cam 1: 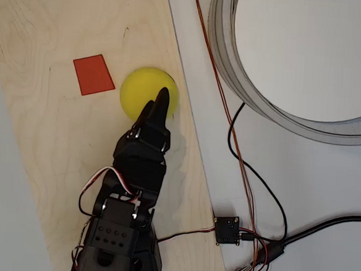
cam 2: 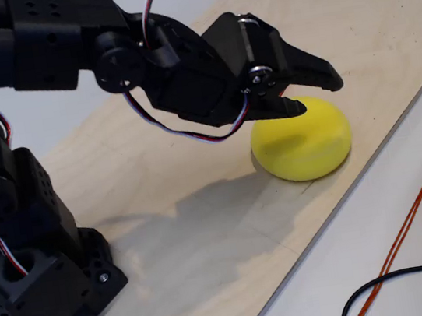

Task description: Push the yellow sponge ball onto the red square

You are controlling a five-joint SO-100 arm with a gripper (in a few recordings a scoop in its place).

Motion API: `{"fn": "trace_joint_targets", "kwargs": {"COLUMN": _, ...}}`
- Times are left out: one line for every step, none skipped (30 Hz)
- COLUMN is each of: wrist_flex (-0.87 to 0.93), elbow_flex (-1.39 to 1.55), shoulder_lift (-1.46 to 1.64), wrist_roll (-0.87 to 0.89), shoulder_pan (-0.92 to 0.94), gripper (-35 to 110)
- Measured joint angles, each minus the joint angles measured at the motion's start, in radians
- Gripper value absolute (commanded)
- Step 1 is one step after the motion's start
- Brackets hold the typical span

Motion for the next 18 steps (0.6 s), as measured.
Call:
{"fn": "trace_joint_targets", "kwargs": {"wrist_flex": -0.002, "elbow_flex": 0.0, "shoulder_lift": -0.002, "wrist_roll": 0.014, "shoulder_pan": 0.0, "gripper": 18}}
{"fn": "trace_joint_targets", "kwargs": {"wrist_flex": -0.002, "elbow_flex": -0.002, "shoulder_lift": -0.011, "wrist_roll": 0.028, "shoulder_pan": 0.0, "gripper": 18}}
{"fn": "trace_joint_targets", "kwargs": {"wrist_flex": -0.002, "elbow_flex": 0.008, "shoulder_lift": -0.02, "wrist_roll": 0.035, "shoulder_pan": -0.002, "gripper": 18}}
{"fn": "trace_joint_targets", "kwargs": {"wrist_flex": -0.002, "elbow_flex": 0.015, "shoulder_lift": -0.02, "wrist_roll": 0.046, "shoulder_pan": -0.002, "gripper": 18}}
{"fn": "trace_joint_targets", "kwargs": {"wrist_flex": -0.002, "elbow_flex": 0.015, "shoulder_lift": -0.02, "wrist_roll": 0.054, "shoulder_pan": -0.003, "gripper": 18}}
{"fn": "trace_joint_targets", "kwargs": {"wrist_flex": -0.002, "elbow_flex": 0.015, "shoulder_lift": -0.02, "wrist_roll": 0.067, "shoulder_pan": -0.005, "gripper": 18}}
{"fn": "trace_joint_targets", "kwargs": {"wrist_flex": -0.002, "elbow_flex": 0.015, "shoulder_lift": -0.02, "wrist_roll": 0.083, "shoulder_pan": -0.008, "gripper": 18}}
{"fn": "trace_joint_targets", "kwargs": {"wrist_flex": -0.002, "elbow_flex": 0.015, "shoulder_lift": -0.02, "wrist_roll": 0.097, "shoulder_pan": -0.012, "gripper": 18}}
{"fn": "trace_joint_targets", "kwargs": {"wrist_flex": -0.002, "elbow_flex": 0.015, "shoulder_lift": -0.02, "wrist_roll": 0.104, "shoulder_pan": -0.023, "gripper": 18}}
{"fn": "trace_joint_targets", "kwargs": {"wrist_flex": -0.002, "elbow_flex": 0.014, "shoulder_lift": -0.031, "wrist_roll": 0.118, "shoulder_pan": -0.032, "gripper": 18}}
{"fn": "trace_joint_targets", "kwargs": {"wrist_flex": -0.002, "elbow_flex": 0.015, "shoulder_lift": -0.037, "wrist_roll": 0.135, "shoulder_pan": -0.043, "gripper": 18}}
{"fn": "trace_joint_targets", "kwargs": {"wrist_flex": -0.002, "elbow_flex": 0.015, "shoulder_lift": -0.037, "wrist_roll": 0.15, "shoulder_pan": -0.051, "gripper": 18}}
{"fn": "trace_joint_targets", "kwargs": {"wrist_flex": -0.002, "elbow_flex": 0.012, "shoulder_lift": -0.049, "wrist_roll": 0.164, "shoulder_pan": -0.057, "gripper": 18}}
{"fn": "trace_joint_targets", "kwargs": {"wrist_flex": -0.002, "elbow_flex": 0.014, "shoulder_lift": -0.069, "wrist_roll": 0.173, "shoulder_pan": -0.063, "gripper": 18}}
{"fn": "trace_joint_targets", "kwargs": {"wrist_flex": -0.002, "elbow_flex": 0.006, "shoulder_lift": -0.08, "wrist_roll": 0.187, "shoulder_pan": -0.067, "gripper": 18}}
{"fn": "trace_joint_targets", "kwargs": {"wrist_flex": -0.002, "elbow_flex": 0.0, "shoulder_lift": -0.087, "wrist_roll": 0.201, "shoulder_pan": -0.075, "gripper": 18}}
{"fn": "trace_joint_targets", "kwargs": {"wrist_flex": -0.002, "elbow_flex": -0.008, "shoulder_lift": -0.1, "wrist_roll": 0.207, "shoulder_pan": -0.077, "gripper": 18}}
{"fn": "trace_joint_targets", "kwargs": {"wrist_flex": -0.002, "elbow_flex": -0.017, "shoulder_lift": -0.115, "wrist_roll": 0.21, "shoulder_pan": -0.077, "gripper": 18}}
